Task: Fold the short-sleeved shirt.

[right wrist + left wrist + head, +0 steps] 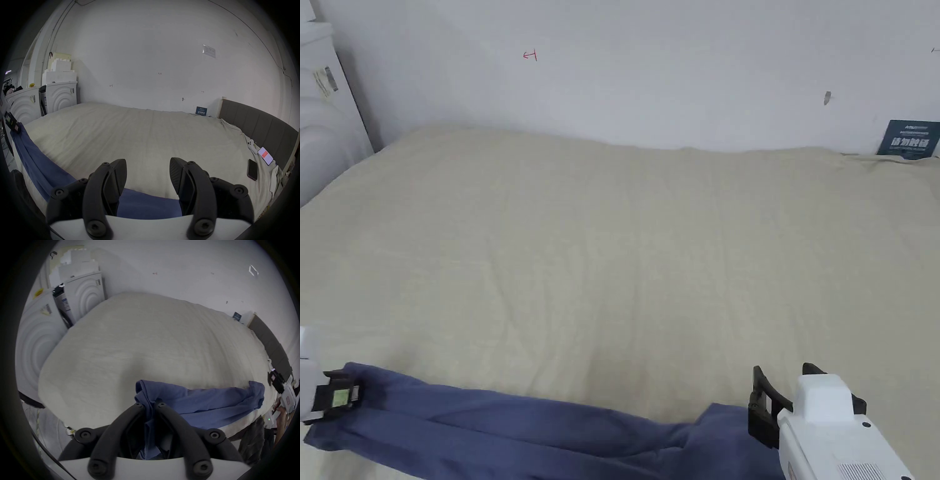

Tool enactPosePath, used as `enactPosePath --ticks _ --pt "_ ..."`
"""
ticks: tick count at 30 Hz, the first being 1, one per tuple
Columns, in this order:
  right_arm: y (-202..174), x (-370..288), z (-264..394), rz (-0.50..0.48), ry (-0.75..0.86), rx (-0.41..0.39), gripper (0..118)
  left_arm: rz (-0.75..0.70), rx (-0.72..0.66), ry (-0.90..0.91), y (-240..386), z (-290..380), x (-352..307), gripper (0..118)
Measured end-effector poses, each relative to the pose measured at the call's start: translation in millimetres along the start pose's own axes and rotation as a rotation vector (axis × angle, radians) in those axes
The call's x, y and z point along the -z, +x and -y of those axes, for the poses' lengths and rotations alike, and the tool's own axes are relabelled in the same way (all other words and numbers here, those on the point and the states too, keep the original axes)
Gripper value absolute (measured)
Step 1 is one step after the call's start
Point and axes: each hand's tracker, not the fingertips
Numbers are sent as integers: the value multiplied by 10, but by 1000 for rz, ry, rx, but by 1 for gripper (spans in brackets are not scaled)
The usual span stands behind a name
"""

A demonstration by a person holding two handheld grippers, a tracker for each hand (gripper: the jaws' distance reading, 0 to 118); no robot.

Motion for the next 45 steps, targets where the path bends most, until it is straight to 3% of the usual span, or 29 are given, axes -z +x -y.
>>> enactPosePath --ticks 6,15,21,25,31,40,42,45 --pt "-161 50 -18 -50 -1 -19 60 21 -22 -17 -63 70 -132 5" --pt "-231 -1 7 -80 -11 -28 60 398 -97 -12 475 60 -420 5" --pt "-187 -28 67 -71 -21 -14 60 596 -160 -53 1078 42 -190 5" --pt "-123 -64 93 -60 -28 -2 60 606 -123 -109 1513 91 313 5" --pt "-27 -125 120 -40 -35 -5 60 483 -23 -231 2118 318 991 5" --pt "5 -153 162 -25 -47 -14 60 481 -70 -232 2206 406 1203 6" --pt "-4 -146 165 -29 -50 -6 60 496 -89 -221 2160 405 1171 14" --pt "-31 -148 156 -39 -51 1 60 533 -119 -189 2021 384 1064 35"
